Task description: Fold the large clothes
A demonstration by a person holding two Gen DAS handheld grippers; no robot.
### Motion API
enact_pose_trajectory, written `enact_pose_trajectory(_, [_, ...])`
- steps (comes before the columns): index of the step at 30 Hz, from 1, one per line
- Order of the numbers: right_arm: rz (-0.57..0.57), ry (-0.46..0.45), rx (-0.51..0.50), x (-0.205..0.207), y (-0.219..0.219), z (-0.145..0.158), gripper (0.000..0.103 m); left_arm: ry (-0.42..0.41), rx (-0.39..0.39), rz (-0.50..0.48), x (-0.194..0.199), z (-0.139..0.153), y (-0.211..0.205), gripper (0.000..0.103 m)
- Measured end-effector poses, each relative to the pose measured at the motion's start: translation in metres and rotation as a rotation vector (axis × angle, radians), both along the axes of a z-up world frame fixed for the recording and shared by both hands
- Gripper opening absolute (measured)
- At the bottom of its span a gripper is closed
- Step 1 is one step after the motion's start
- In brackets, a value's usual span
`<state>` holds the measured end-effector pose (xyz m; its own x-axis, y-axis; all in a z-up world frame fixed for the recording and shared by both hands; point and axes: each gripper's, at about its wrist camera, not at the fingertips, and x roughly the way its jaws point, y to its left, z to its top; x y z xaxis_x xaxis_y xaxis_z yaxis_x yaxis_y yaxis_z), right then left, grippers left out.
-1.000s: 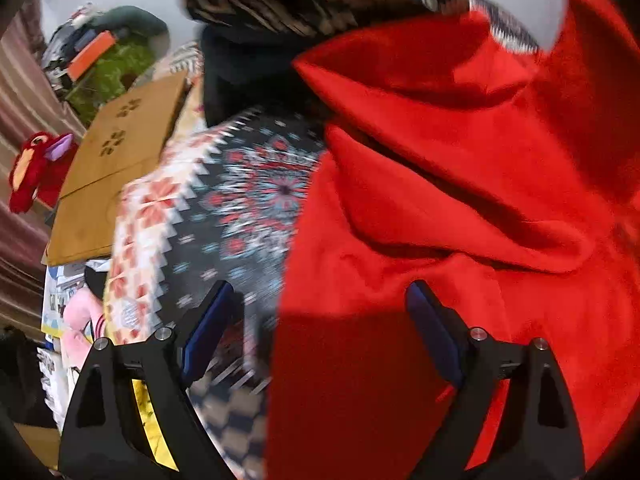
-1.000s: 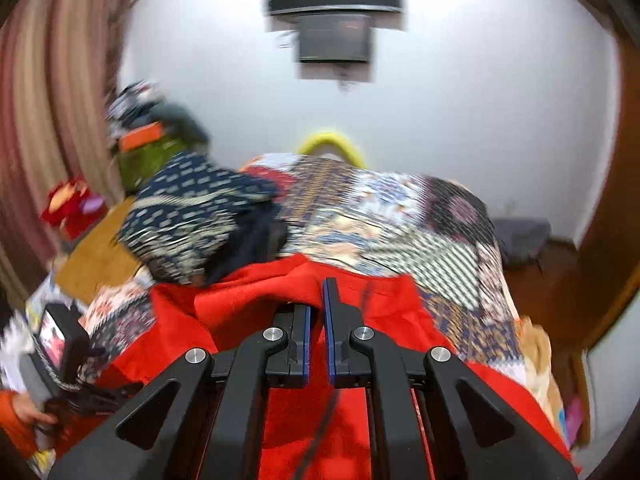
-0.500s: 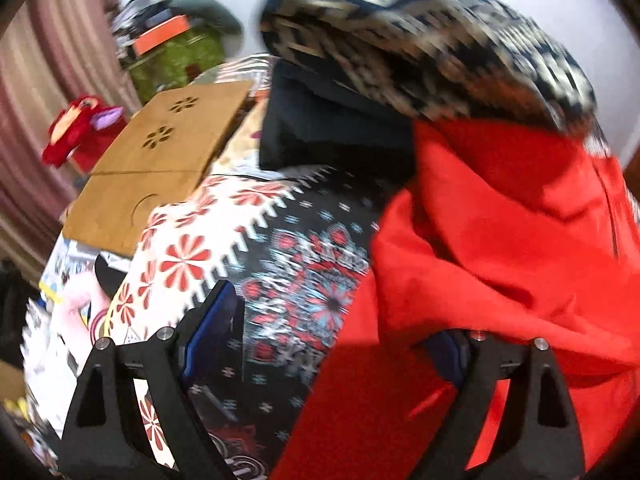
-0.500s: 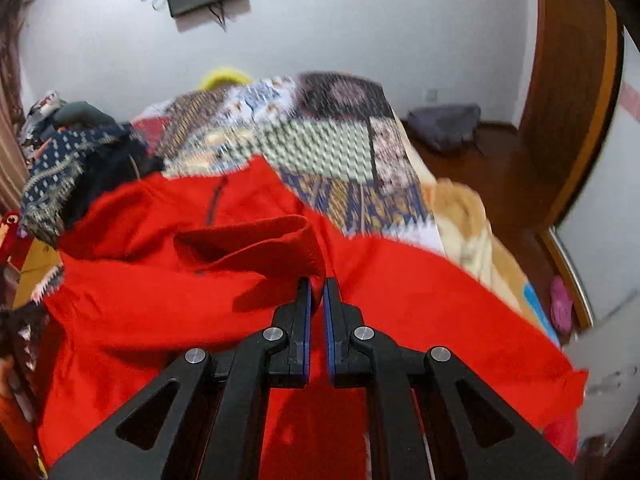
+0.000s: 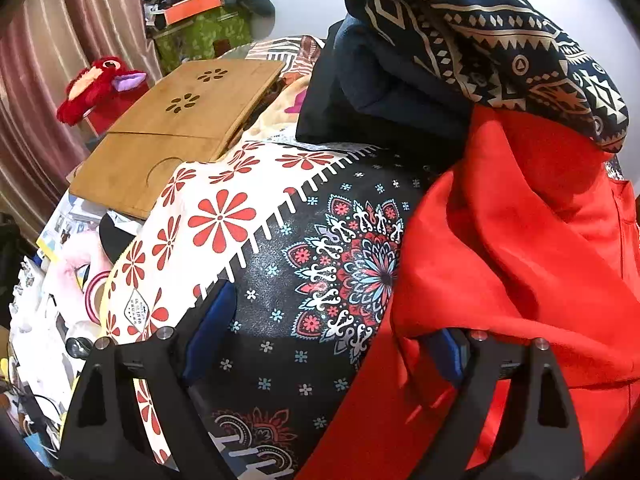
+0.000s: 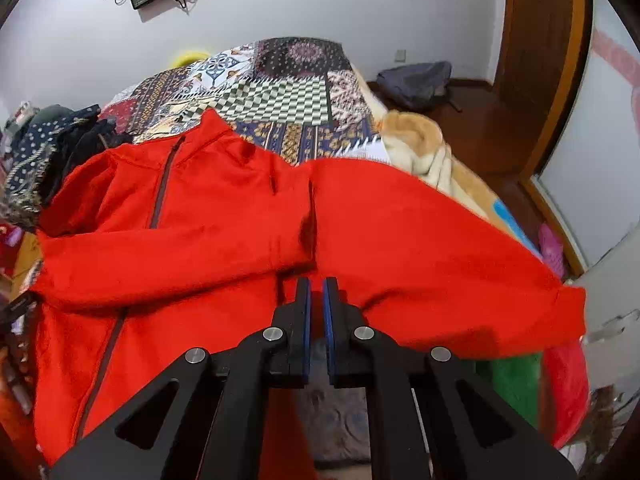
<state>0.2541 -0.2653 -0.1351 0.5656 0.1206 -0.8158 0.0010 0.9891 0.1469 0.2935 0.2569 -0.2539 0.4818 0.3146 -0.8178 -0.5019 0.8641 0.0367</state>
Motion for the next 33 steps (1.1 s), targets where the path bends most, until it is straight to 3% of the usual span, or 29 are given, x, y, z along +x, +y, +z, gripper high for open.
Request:
enact_pose_trajectory(10, [0.037, -0.025, -0.012, -0.016, -0.005, 0.019, 0.009, 0.051, 0.004, -0.08, -0.012, 0.011, -0.017, 0.09])
enact_pose_trajectory(12, [0.029, -0.032, 0.023, -0.017, -0.01, 0.025, 0.02, 0.047, -0.002, -0.101, -0.018, 0.02, -0.021, 0.09])
enact_pose_trajectory(14, [-0.001, -0.059, 0.067, -0.019, -0.021, 0.034, 0.044, 0.027, 0.003, -0.127, -0.025, 0.033, -0.027, 0.09])
enact_pose_trajectory(17, [-0.059, -0.104, 0.109, -0.024, -0.035, 0.044, 0.058, -0.016, 0.026, -0.171, -0.033, 0.059, -0.04, 0.09])
enact_pose_trajectory(25, [-0.194, -0.081, 0.252, -0.031, -0.091, 0.042, 0.058, -0.116, 0.048, -0.316, -0.02, 0.111, -0.101, 0.091])
enact_pose_trajectory(33, [-0.325, 0.047, 0.337, -0.043, -0.142, -0.004, 0.058, -0.115, 0.001, -0.458, 0.012, 0.107, -0.177, 0.093])
